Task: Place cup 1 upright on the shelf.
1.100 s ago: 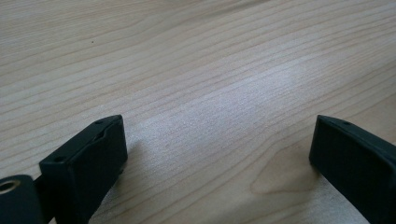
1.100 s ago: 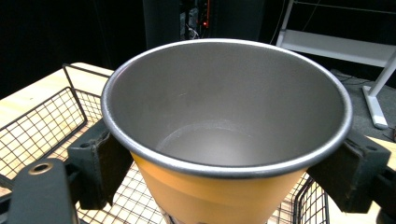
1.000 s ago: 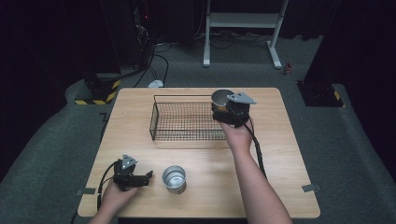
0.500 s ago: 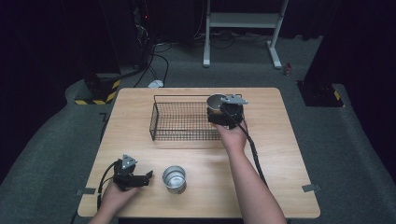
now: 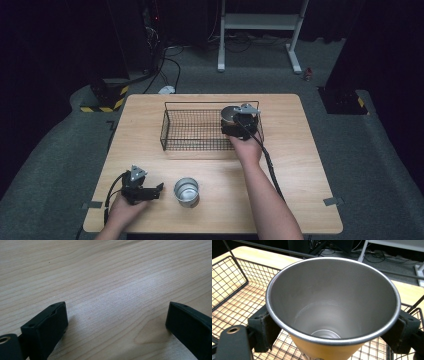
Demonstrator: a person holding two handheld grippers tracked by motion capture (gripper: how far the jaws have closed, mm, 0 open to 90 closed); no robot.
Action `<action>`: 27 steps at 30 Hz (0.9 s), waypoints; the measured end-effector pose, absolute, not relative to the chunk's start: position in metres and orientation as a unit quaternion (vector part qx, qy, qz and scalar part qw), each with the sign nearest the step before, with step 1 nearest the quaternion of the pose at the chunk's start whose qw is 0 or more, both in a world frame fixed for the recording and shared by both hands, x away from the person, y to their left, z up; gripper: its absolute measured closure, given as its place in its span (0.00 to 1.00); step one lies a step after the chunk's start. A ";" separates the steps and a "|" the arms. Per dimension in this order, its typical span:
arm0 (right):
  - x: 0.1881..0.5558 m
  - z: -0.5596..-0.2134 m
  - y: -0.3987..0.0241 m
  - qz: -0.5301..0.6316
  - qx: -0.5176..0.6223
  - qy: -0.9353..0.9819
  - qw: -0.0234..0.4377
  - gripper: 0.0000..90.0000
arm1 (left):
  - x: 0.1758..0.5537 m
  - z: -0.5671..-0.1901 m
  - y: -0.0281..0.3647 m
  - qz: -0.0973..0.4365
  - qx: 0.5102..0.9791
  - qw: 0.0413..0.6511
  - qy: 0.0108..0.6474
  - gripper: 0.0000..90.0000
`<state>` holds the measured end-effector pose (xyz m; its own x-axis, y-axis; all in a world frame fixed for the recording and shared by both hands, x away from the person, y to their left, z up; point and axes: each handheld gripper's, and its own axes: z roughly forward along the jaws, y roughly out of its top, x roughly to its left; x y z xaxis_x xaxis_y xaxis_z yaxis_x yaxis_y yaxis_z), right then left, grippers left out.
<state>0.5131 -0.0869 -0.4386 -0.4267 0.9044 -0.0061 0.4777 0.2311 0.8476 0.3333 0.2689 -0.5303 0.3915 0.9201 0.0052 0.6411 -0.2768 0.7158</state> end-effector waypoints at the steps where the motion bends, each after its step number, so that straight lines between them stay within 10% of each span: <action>1: 0.513 -0.440 -0.087 0.407 0.468 0.741 0.259 0.16 | 0.333 -0.530 0.269 0.216 0.769 0.323 0.508 0.05; 27: 0.520 -0.459 -0.081 0.383 0.475 0.752 0.250 0.16 | 0.333 -0.530 0.269 0.216 0.769 0.323 0.508 0.05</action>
